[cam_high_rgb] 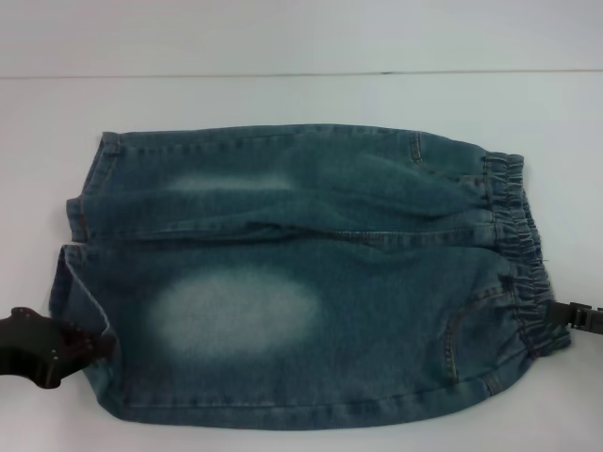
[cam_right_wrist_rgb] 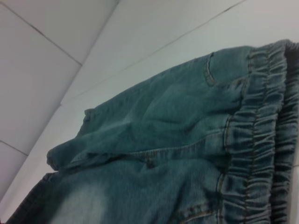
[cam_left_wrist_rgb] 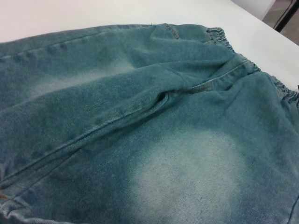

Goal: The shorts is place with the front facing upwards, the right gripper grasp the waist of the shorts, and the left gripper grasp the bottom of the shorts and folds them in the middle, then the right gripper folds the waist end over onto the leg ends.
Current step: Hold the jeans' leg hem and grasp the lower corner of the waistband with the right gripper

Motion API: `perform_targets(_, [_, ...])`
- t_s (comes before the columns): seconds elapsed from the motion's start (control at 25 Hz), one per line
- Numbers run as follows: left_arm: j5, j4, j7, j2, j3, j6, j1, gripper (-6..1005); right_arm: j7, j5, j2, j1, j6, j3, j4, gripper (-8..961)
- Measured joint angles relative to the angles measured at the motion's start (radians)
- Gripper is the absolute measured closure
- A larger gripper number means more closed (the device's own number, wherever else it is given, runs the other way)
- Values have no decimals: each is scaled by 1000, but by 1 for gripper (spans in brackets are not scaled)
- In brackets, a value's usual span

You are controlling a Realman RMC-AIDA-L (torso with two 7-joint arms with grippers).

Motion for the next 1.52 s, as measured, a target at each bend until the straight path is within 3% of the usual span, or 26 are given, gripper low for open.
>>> perform_targets(0.56, [-1,-4,0,0,-1,-2,-2,962,66,0,-1,18,27,-52,0,36])
perform_targets(1.52, [-1,-15,1,0,13,-6,-7,961,93,-6,-2,22,58,-52,-7,37])
